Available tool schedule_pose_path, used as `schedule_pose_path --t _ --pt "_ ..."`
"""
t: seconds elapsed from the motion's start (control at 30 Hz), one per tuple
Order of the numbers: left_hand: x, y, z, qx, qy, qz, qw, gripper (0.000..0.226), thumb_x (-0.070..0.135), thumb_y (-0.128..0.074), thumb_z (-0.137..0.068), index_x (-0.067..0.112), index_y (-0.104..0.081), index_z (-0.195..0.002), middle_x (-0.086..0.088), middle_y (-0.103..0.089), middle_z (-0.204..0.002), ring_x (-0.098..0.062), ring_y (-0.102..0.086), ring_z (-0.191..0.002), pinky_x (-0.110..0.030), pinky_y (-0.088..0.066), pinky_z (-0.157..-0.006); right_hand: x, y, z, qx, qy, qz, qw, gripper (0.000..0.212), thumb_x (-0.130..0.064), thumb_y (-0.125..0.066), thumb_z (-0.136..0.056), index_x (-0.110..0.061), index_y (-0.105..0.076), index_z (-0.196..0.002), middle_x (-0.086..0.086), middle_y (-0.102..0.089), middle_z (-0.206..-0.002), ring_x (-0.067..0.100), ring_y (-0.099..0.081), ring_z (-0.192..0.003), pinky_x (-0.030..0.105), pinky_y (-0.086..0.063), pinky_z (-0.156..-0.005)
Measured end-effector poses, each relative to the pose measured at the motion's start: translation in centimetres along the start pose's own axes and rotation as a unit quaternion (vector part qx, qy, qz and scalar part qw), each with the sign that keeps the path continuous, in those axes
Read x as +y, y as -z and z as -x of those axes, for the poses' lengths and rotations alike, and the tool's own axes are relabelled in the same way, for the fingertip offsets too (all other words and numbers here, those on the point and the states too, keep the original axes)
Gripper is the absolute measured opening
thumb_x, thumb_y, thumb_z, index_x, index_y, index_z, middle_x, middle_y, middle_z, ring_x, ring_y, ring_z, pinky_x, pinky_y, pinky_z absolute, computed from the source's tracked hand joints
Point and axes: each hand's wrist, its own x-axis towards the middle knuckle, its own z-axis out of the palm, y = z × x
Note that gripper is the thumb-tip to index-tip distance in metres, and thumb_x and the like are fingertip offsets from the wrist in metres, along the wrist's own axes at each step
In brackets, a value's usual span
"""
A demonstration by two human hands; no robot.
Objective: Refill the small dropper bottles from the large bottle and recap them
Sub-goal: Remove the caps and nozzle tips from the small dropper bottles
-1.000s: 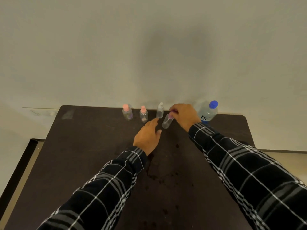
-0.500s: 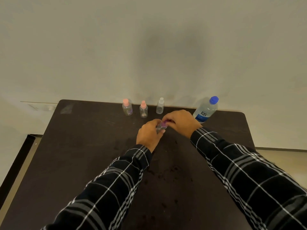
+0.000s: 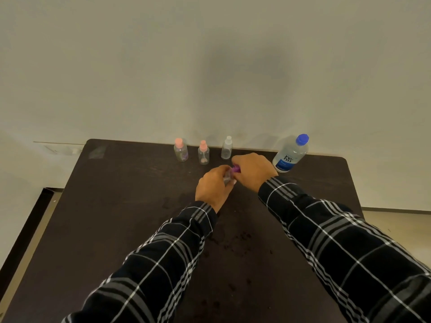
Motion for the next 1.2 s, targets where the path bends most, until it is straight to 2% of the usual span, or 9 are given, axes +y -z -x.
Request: schedule_pose_path --t 0.07,0.2,0.3,0.4,0.63,0.77,0.87,0.97,1.2 --pt "-0.1 0.1 0.0 -0.006 -0.007 0.003 1.0 0.035 0.037 -0.068 -0.088 0.027 -0.06 -0.121 0.003 -0.069 -0.112 -0.019 -0.066 -0.1 -0.032 -0.049 -0.081 0.5 0.1 -0.1 -0.023 0.033 0.012 0.999 0.01 -0.031 -0.056 -0.097 -0.026 -0.053 -0.104 0.004 -0.064 -0.102 0.018 -0.057 -0.085 0.034 -0.05 -0.08" --pt "-0.1 -0.1 0.0 -0.004 -0.021 0.008 1.0 0.036 0.032 -0.069 -0.087 0.025 -0.061 -0.121 0.002 -0.068 -0.112 -0.019 -0.065 -0.1 -0.028 -0.046 -0.079 1.2 0.4 0.4 -0.069 0.003 -0.083 0.994 0.061 -0.033 -0.075 -0.083 -0.022 -0.043 -0.133 0.004 -0.06 -0.116 0.023 -0.062 -0.101 0.041 -0.054 -0.09" --pt "0.3 -0.3 -0.1 -0.006 -0.022 0.019 1.0 0.037 0.03 -0.068 -0.088 0.023 -0.061 -0.123 0.001 -0.068 -0.115 -0.02 -0.065 -0.104 -0.035 -0.05 -0.086 1.1 0.3 0.3 -0.049 -0.053 -0.116 0.991 0.039 -0.044 -0.066 -0.086 -0.02 -0.051 -0.113 0.003 -0.062 -0.1 0.018 -0.06 -0.084 0.033 -0.053 -0.076" --pt "0.6 -0.5 -0.2 -0.009 -0.025 0.016 0.999 0.035 0.029 -0.07 -0.087 0.023 -0.063 -0.121 0.0 -0.069 -0.114 -0.02 -0.065 -0.104 -0.036 -0.051 -0.087 0.7 0.3 0.0 -0.028 -0.068 -0.038 0.997 0.028 -0.047 -0.06 -0.092 -0.02 -0.053 -0.099 0.001 -0.059 -0.09 0.018 -0.058 -0.08 0.031 -0.049 -0.071" --pt "0.6 -0.9 -0.3 -0.003 0.021 0.012 1.0 0.032 0.035 -0.07 -0.087 0.025 -0.063 -0.116 0.001 -0.069 -0.11 -0.02 -0.066 -0.099 -0.03 -0.048 -0.08 1.2 0.3 0.0 -0.04 0.065 0.025 0.997 0.02 -0.027 -0.057 -0.096 -0.026 -0.054 -0.115 0.005 -0.056 -0.11 0.026 -0.059 -0.095 0.038 -0.053 -0.088" --pt "0.2 -0.7 -0.2 -0.005 0.01 0.017 1.0 0.032 0.032 -0.07 -0.086 0.026 -0.063 -0.117 0.003 -0.07 -0.109 -0.018 -0.066 -0.097 -0.037 -0.054 -0.083 1.6 0.7 0.0 -0.063 0.013 -0.109 0.992 0.06 -0.036 -0.069 -0.086 -0.024 -0.04 -0.137 0.006 -0.053 -0.123 0.025 -0.059 -0.105 0.04 -0.053 -0.092" --pt "0.5 -0.8 -0.1 -0.005 0.005 0.028 1.0 0.03 0.032 -0.071 -0.086 0.026 -0.064 -0.114 0.004 -0.07 -0.105 -0.015 -0.066 -0.095 -0.036 -0.055 -0.081 1.5 0.9 -0.2 -0.022 -0.054 -0.077 0.995 0.047 -0.051 -0.065 -0.086 -0.017 -0.054 -0.117 0.005 -0.061 -0.104 0.021 -0.06 -0.09 0.035 -0.054 -0.081" --pt "0.8 -1.0 -0.1 -0.013 0.011 0.036 0.999 0.026 0.034 -0.071 -0.086 0.029 -0.064 -0.11 0.008 -0.069 -0.103 -0.012 -0.066 -0.094 -0.029 -0.052 -0.078 0.9 1.0 -0.2 -0.003 -0.06 -0.006 0.998 0.033 -0.046 -0.063 -0.091 -0.016 -0.061 -0.103 0.005 -0.063 -0.098 0.019 -0.059 -0.084 0.032 -0.051 -0.076" --pt "0.7 -0.7 -0.2 -0.014 0.028 0.044 0.999 0.034 0.035 -0.07 -0.086 0.032 -0.062 -0.118 0.01 -0.07 -0.106 -0.01 -0.066 -0.095 -0.028 -0.051 -0.078 0.6 2.4 -0.1 -0.034 0.085 0.053 0.994 0.018 -0.023 -0.059 -0.097 -0.019 -0.065 -0.114 0.005 -0.063 -0.11 0.023 -0.061 -0.101 0.034 -0.049 -0.094"
